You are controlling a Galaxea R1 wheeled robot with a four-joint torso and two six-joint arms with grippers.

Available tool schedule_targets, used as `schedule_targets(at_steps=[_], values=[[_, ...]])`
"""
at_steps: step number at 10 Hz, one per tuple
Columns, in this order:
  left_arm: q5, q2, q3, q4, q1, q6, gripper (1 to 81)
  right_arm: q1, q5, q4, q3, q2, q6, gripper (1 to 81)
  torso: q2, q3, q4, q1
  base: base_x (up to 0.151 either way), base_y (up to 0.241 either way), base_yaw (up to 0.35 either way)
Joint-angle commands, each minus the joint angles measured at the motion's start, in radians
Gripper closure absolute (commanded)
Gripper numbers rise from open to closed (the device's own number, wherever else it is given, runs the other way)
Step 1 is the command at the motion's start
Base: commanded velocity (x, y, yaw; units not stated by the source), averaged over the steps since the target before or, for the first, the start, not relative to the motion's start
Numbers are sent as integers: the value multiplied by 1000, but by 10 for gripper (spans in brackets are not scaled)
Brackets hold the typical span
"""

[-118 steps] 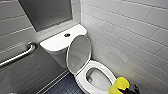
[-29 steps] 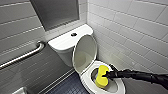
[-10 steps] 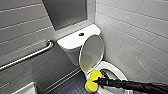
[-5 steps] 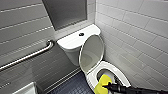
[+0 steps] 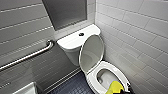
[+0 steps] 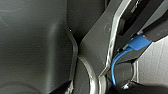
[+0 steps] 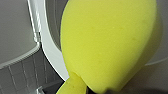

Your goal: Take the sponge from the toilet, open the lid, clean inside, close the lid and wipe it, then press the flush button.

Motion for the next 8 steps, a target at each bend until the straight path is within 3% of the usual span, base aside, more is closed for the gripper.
schedule_targets(at_steps=[1,6,8], values=[[80,-53,68,6,23,7,10,2,16,-6,132,-138,0,811,0,0,0,0,0,0,0],[66,-113,129,9,18,9,10,-110,39,-18,251,-295,-5,811,0,0,0,0,0,0,0],[68,-101,126,11,13,9,10,-101,50,-27,307,-335,-5,811,0,0,0,0,0,0,0]])
